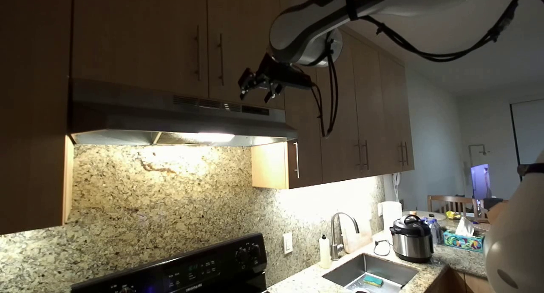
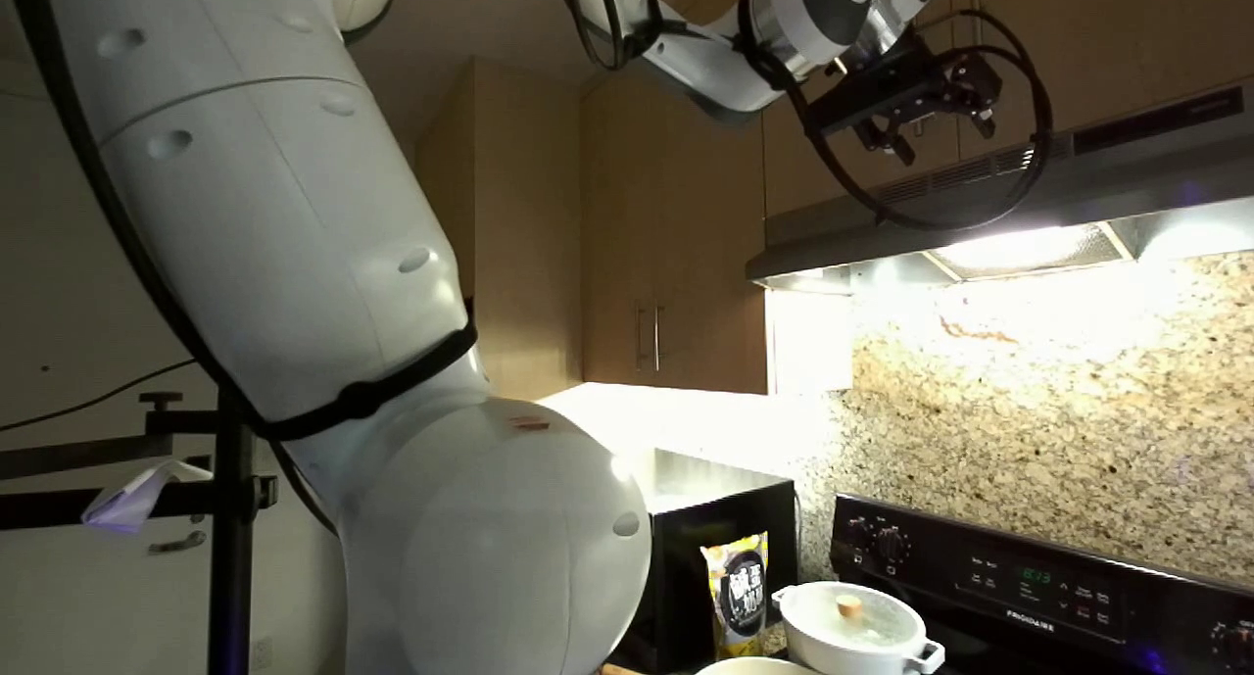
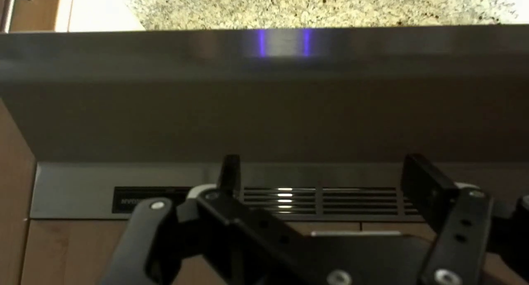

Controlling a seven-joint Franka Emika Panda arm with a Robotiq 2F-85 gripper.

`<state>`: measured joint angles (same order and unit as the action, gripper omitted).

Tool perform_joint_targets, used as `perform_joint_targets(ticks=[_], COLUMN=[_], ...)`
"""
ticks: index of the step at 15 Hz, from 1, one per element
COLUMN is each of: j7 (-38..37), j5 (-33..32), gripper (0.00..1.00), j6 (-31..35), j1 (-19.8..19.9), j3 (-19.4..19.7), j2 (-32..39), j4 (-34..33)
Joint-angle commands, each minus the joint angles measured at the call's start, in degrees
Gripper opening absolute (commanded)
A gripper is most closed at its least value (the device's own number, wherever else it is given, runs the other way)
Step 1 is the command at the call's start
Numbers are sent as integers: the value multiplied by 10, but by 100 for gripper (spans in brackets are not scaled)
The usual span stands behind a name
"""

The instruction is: Turn off the light on top of the stove

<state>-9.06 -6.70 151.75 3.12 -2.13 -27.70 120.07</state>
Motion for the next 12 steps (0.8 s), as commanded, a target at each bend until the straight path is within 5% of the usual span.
perform_joint_targets(ticks=[1, 12], j7=[5, 8], j5=[6, 9], gripper=[100, 100], j6=[13, 30], j1=[5, 6], j3=[-3, 3], j2=[12, 38], j4=[-8, -33])
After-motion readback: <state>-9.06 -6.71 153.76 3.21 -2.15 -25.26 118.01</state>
